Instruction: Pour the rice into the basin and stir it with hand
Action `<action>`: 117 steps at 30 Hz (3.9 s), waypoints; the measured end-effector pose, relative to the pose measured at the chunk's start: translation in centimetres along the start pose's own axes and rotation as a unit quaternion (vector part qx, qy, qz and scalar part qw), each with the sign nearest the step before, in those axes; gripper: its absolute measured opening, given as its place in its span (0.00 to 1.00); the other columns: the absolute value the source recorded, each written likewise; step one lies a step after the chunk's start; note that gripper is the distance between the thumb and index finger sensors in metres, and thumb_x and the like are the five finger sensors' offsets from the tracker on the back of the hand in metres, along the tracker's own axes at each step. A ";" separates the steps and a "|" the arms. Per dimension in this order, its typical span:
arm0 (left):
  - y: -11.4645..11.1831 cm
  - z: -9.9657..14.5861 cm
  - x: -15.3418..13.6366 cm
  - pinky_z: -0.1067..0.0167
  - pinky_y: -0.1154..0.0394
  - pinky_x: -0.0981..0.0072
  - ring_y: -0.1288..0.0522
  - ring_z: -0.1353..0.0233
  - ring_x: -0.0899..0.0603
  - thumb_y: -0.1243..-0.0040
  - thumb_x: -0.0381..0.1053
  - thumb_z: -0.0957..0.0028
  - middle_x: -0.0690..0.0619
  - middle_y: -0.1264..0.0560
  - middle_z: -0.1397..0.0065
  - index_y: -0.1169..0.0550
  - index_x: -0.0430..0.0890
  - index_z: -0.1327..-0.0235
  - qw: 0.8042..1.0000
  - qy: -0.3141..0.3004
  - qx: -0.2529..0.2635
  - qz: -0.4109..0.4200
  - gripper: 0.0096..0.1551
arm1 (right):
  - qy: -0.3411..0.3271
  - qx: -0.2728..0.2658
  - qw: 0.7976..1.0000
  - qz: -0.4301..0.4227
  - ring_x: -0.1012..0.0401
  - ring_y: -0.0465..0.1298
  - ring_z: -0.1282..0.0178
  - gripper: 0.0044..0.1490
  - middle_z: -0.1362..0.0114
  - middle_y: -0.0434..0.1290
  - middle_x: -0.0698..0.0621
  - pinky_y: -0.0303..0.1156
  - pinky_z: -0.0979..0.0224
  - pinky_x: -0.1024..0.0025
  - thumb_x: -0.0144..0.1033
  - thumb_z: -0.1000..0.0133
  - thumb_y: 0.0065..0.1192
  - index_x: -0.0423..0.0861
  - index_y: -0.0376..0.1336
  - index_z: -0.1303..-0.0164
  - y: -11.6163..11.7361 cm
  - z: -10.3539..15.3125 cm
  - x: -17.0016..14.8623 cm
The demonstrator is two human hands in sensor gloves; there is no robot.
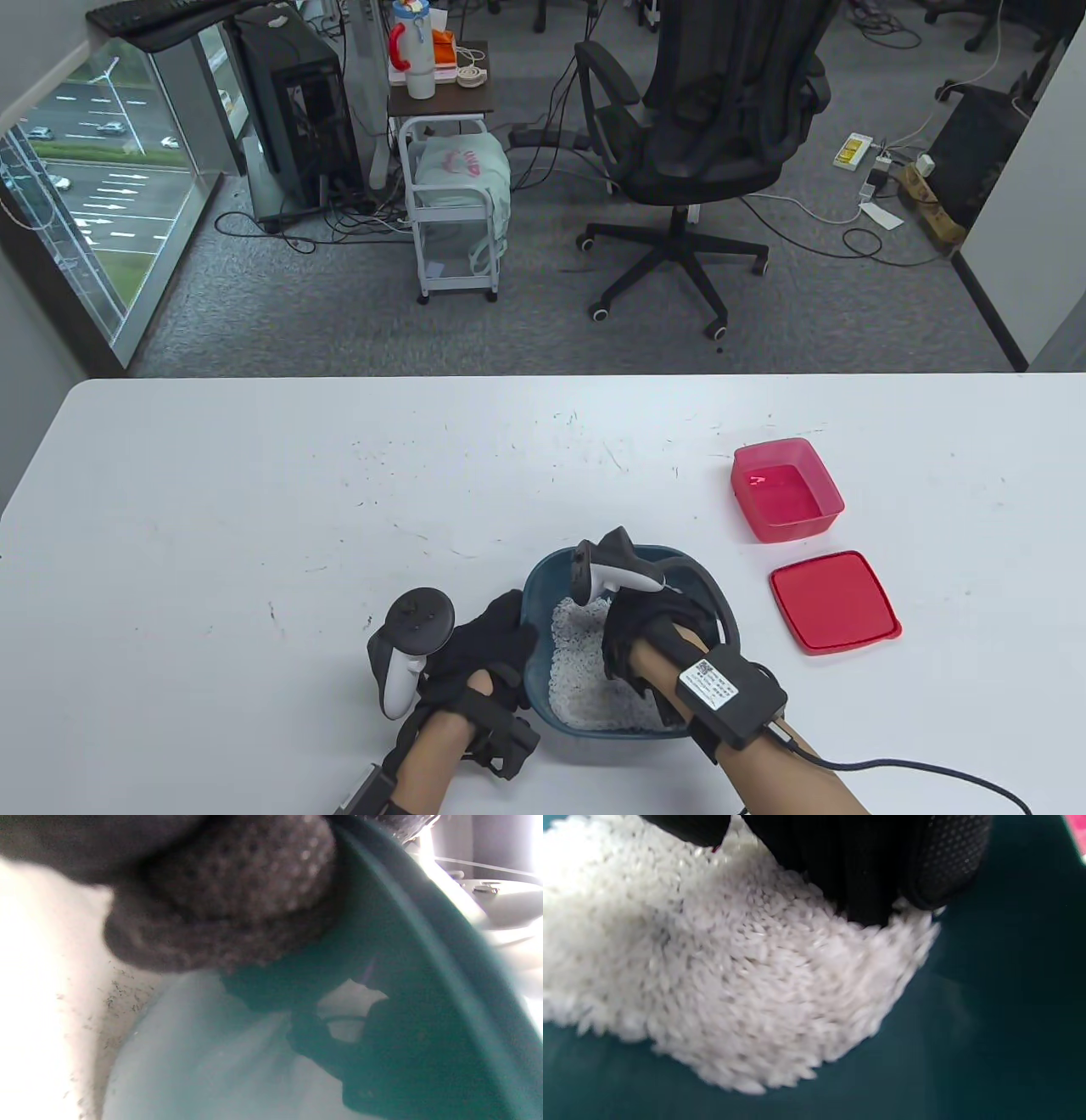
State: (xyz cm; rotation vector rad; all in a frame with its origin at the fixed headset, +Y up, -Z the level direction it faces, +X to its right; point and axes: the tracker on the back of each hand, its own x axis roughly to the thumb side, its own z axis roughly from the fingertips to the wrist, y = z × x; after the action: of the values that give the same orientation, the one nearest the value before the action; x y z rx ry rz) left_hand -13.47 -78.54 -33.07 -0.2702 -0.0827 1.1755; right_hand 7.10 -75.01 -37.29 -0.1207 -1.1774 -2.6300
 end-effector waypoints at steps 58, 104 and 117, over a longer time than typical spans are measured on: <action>-0.1 -0.1 0.1 0.87 0.12 0.68 0.11 0.82 0.47 0.36 0.47 0.48 0.27 0.26 0.32 0.31 0.31 0.27 1.000 -0.006 -0.011 0.008 0.38 | -0.328 0.093 0.887 -0.312 0.39 0.66 0.29 0.45 0.26 0.63 0.36 0.65 0.36 0.36 0.48 0.54 0.58 0.37 0.56 0.30 0.0 -0.2 0.8; -0.1 -0.1 0.1 0.86 0.11 0.67 0.10 0.81 0.47 0.36 0.46 0.48 0.27 0.26 0.33 0.31 0.31 0.28 1.000 -0.012 -0.017 0.000 0.38 | -0.165 -0.029 0.939 -0.300 0.39 0.67 0.31 0.43 0.27 0.64 0.36 0.65 0.37 0.36 0.47 0.52 0.56 0.37 0.55 0.30 -1.8 -1.1 -0.9; -0.1 -0.1 0.2 0.87 0.11 0.68 0.10 0.81 0.47 0.36 0.46 0.48 0.27 0.26 0.33 0.31 0.31 0.28 1.000 -0.005 -0.010 0.004 0.37 | -0.017 0.001 1.000 0.001 0.38 0.84 0.52 0.43 0.44 0.81 0.29 0.82 0.57 0.45 0.48 0.55 0.60 0.29 0.70 0.43 0.8 1.1 0.1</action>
State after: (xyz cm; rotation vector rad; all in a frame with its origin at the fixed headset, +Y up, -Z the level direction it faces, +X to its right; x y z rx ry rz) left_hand -13.30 -78.43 -33.11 -0.2824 -0.1034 1.1846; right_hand 7.15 -74.69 -35.94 -0.1666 -1.1889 -2.6349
